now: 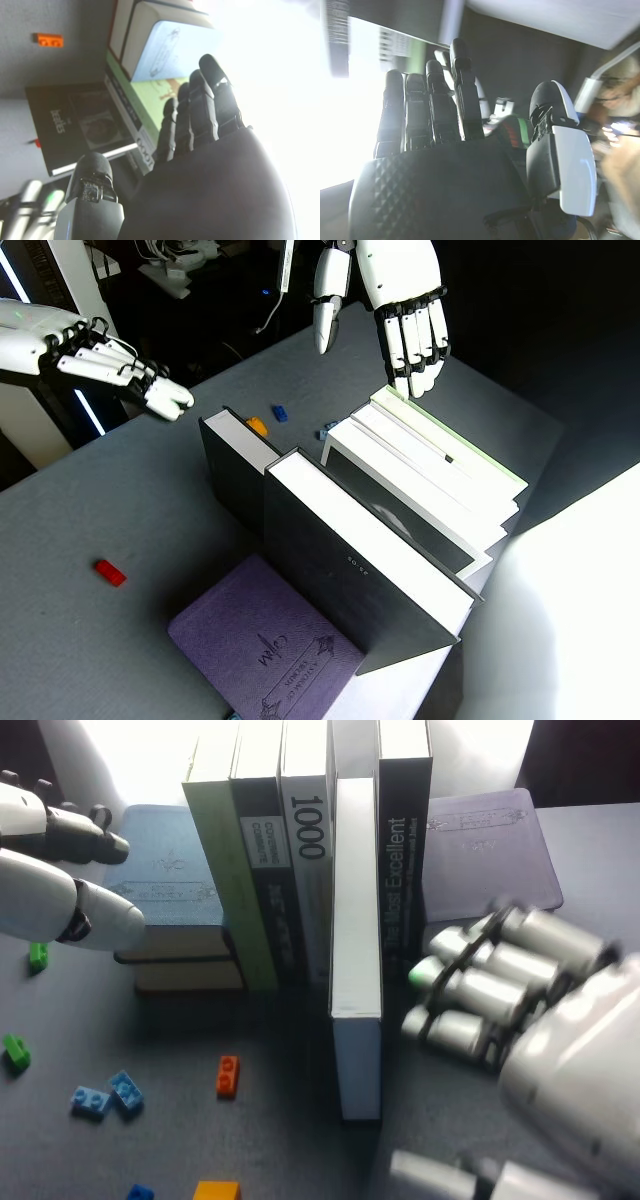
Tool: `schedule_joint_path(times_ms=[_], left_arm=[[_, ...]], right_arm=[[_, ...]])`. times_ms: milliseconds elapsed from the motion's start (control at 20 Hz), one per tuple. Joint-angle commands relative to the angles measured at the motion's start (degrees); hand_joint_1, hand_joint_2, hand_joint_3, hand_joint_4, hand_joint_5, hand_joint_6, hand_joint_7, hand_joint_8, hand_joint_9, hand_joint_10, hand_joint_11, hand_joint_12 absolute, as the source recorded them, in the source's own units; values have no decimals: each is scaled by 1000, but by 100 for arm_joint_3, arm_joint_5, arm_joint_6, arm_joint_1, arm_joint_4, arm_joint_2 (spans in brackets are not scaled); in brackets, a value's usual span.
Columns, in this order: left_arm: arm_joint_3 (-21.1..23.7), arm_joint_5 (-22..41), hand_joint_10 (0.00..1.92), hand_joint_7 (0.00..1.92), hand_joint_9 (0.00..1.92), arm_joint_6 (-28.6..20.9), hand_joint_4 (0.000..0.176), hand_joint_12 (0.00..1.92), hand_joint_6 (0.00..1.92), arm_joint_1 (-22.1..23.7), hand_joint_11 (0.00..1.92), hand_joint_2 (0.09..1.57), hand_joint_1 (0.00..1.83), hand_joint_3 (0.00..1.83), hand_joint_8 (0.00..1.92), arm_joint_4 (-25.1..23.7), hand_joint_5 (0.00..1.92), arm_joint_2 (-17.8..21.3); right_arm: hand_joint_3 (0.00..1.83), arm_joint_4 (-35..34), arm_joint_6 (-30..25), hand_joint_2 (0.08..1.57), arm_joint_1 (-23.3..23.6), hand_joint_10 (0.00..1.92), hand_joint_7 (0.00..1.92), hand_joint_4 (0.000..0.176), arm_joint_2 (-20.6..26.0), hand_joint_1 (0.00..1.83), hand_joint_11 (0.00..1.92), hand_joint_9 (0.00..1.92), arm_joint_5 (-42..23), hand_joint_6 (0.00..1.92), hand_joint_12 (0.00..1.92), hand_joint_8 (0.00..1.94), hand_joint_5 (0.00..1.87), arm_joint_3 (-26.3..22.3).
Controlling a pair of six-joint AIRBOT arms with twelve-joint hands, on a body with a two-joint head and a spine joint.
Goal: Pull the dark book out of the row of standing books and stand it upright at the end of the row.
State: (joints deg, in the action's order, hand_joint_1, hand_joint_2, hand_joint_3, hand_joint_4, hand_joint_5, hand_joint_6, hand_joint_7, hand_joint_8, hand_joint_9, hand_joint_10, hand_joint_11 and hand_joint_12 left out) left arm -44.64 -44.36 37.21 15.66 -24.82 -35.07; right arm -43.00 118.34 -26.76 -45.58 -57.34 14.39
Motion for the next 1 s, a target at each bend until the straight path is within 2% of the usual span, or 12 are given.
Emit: schedule_joint_path(times_ms=[0,50,100,150,200,300,400,450,500,550,650,950], left_arm=[[-24,406,87,352,363,5,25,1324,65,75,0,1254,0,7,41,-195,292,45],[-24,406,155,492,488,5,11,1471,112,75,0,1268,2,10,93,-195,406,45],[-25,406,782,477,395,5,0,1635,363,74,13,1288,37,15,607,-195,487,45],[-25,406,1251,451,364,5,0,1770,725,74,94,1298,76,7,1116,-196,516,45],[-24,407,1483,421,346,5,0,1857,968,77,134,1311,60,4,1382,-196,500,44],[-23,406,1832,586,533,5,0,1918,1529,82,370,1318,135,3,1688,-195,497,43],[-23,405,1917,737,695,5,0,1921,1693,81,568,1327,93,3,1777,-194,570,43],[-21,405,1920,833,812,5,0,1921,1767,81,735,1337,68,6,1806,-194,643,43],[-18,405,1921,851,852,5,0,1921,1833,82,804,1336,75,3,1845,-194,662,43],[-16,405,1921,842,866,5,0,1921,1848,83,862,1352,22,7,1879,-194,666,43],[-17,405,1921,808,844,5,0,1921,1817,82,857,1358,0,5,1882,-194,611,45],[-17,402,1921,848,885,5,0,1921,1783,84,906,1346,63,0,1872,-194,646,44]], right_arm=[[2,221,-13,1191,188,74,611,0,69,24,0,510,-528,10,1178,22,704,-41],[4,11,51,1205,382,132,748,0,124,95,60,676,-475,23,1352,43,758,-39],[0,-178,148,1209,540,405,886,0,160,159,205,759,-418,35,1491,60,816,-39],[4,-327,251,1220,642,888,934,0,176,161,332,705,-386,119,1634,305,884,-39],[3,-466,382,1228,728,1267,848,0,183,157,366,634,-381,421,1768,749,836,-37],[2,-612,489,1234,778,1659,906,0,183,126,532,756,-379,1220,1908,1273,791,-9],[0,-635,478,1229,774,1827,944,0,175,97,608,811,-310,1522,1920,1499,839,49],[2,-635,451,1237,773,1892,946,0,168,77,653,831,-269,1634,1921,1585,844,68],[3,-635,450,1243,773,1915,927,0,159,70,643,811,-265,1684,1921,1639,834,73],[3,-635,454,1248,786,1920,907,0,145,72,596,780,-265,1704,1921,1663,822,73],[5,-635,469,1257,818,1920,863,0,126,53,547,742,-266,1688,1921,1662,782,76],[2,-635,460,1269,846,1917,839,0,102,39,528,714,-278,1698,1921,1661,748,96]])
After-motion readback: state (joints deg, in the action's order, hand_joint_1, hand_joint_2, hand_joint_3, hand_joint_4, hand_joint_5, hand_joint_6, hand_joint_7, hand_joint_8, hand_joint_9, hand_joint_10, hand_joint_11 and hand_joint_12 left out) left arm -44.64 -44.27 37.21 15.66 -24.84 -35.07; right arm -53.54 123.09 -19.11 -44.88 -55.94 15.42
